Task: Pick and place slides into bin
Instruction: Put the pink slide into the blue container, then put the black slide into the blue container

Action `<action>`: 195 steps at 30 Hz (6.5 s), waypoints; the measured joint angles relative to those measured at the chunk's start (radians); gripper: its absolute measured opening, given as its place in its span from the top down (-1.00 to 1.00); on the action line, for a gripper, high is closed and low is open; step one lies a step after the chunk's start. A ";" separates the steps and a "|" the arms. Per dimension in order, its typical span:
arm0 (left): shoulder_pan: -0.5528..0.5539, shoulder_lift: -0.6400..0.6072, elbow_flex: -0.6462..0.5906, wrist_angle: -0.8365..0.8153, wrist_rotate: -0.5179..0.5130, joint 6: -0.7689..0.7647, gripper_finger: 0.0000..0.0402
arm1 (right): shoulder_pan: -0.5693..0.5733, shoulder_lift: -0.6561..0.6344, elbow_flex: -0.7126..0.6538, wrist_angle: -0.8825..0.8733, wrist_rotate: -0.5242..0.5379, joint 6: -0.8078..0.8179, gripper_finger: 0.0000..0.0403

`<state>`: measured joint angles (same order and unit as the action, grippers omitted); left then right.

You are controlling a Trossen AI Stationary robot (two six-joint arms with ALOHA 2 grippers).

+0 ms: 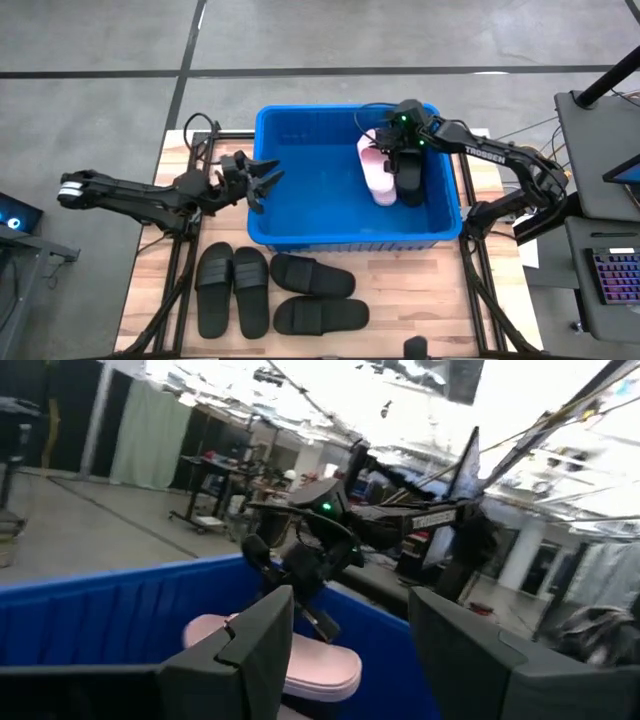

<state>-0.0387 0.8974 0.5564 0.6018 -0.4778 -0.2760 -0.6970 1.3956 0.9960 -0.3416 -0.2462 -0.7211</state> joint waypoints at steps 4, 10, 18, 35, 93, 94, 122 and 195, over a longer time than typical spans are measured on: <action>0.000 0.028 0.000 0.030 -0.010 -0.002 0.08 | -0.023 0.000 -0.044 0.051 -0.003 -0.021 0.96; 0.000 0.058 0.000 0.060 -0.010 -0.003 0.08 | -0.062 0.007 -0.076 0.091 -0.004 -0.070 0.96; 0.000 0.070 0.002 0.080 -0.010 -0.006 0.08 | -0.088 0.064 -0.078 0.083 -0.011 -0.099 0.96; 0.000 0.070 0.003 0.098 -0.010 -0.006 0.08 | -0.090 0.080 -0.063 0.025 0.062 -0.078 0.71; -0.009 0.061 0.043 0.105 0.450 -0.407 0.08 | 0.259 -0.193 0.558 -0.673 0.287 0.735 -0.06; -0.016 0.062 0.048 0.102 0.475 -0.408 0.08 | 0.294 -0.206 0.555 -0.674 0.330 0.736 -0.06; -0.237 0.547 0.958 -1.007 0.249 -0.416 0.08 | 0.384 -0.243 0.482 -0.889 0.510 0.679 -0.07; -0.993 0.455 0.492 -1.767 0.353 -1.127 0.97 | 0.385 -0.241 0.293 -0.823 0.511 1.061 -0.07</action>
<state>-1.0317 1.3525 1.0484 -1.1649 -0.1249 -1.4030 -0.3119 1.1545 1.2888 -1.1648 0.2646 0.3401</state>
